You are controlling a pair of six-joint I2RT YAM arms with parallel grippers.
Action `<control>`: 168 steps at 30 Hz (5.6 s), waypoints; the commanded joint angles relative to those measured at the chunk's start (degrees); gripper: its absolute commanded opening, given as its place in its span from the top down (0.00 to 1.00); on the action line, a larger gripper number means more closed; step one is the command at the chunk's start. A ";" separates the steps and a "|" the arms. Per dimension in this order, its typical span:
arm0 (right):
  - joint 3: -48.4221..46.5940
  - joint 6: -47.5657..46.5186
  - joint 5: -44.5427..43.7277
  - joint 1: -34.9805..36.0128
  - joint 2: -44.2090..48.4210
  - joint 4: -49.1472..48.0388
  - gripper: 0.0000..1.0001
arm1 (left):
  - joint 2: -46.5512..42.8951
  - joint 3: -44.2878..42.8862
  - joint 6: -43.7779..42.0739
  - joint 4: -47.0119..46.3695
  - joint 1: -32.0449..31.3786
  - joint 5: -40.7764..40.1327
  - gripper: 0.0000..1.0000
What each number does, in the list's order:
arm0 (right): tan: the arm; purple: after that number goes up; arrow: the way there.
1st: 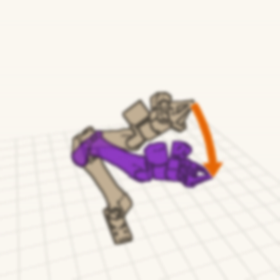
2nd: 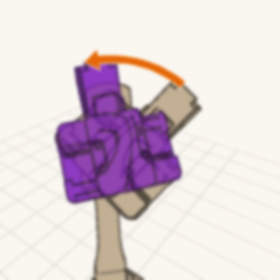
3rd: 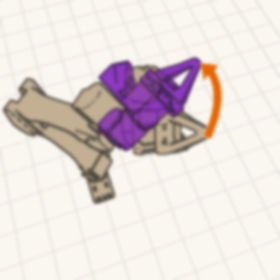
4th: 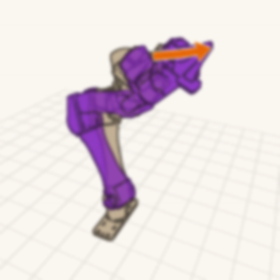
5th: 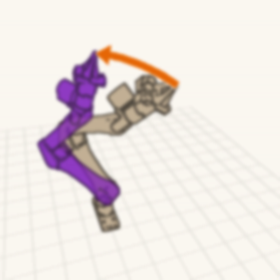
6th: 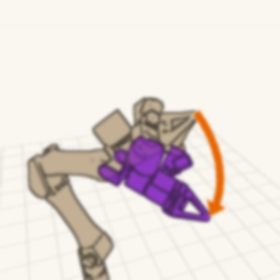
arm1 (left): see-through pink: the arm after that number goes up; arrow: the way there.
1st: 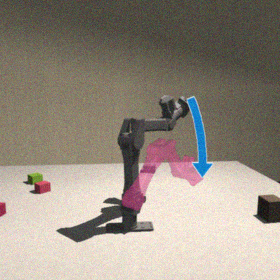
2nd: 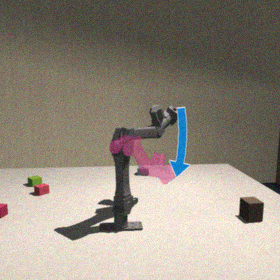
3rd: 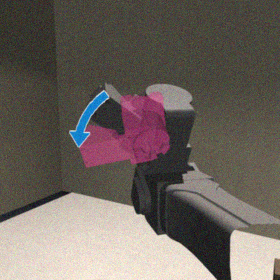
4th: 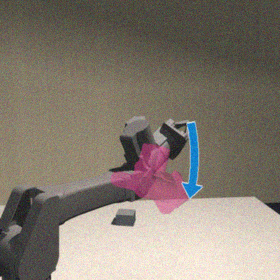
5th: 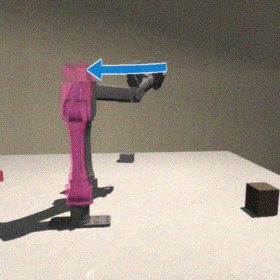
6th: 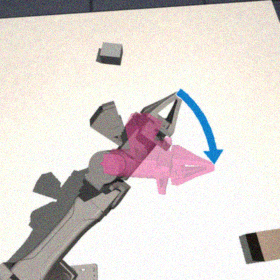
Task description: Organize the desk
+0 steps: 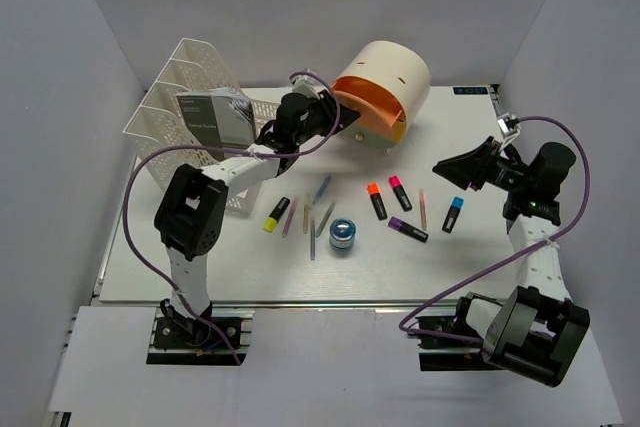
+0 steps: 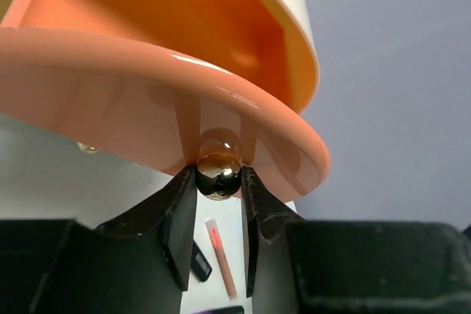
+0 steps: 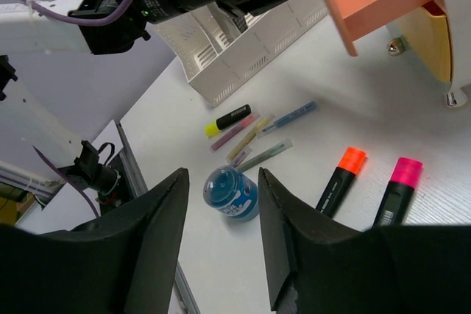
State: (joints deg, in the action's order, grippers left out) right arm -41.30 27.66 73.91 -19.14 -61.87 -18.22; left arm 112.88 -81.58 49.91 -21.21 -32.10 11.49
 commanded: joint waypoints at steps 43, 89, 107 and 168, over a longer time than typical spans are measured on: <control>-13.19 -81.54 -25.20 43.03 -10.64 49.07 0.11 | -44.40 25.05 -37.15 28.87 0.98 -6.99 0.32; -15.13 -73.19 -45.17 59.74 -28.66 38.43 0.11 | -56.10 32.27 -42.97 28.25 0.98 -20.45 0.19; -15.30 -72.49 -44.82 59.57 -30.95 37.20 0.27 | -55.75 32.63 -42.79 28.07 0.98 -20.54 0.19; -21.98 -55.96 -37.79 48.67 0.61 31.76 1.00 | -29.65 16.28 0.72 20.86 -0.07 26.74 0.04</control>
State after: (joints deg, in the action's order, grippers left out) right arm -59.51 -29.50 34.70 29.61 -61.45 19.09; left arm 83.22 -63.72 53.52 -2.59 -32.01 36.91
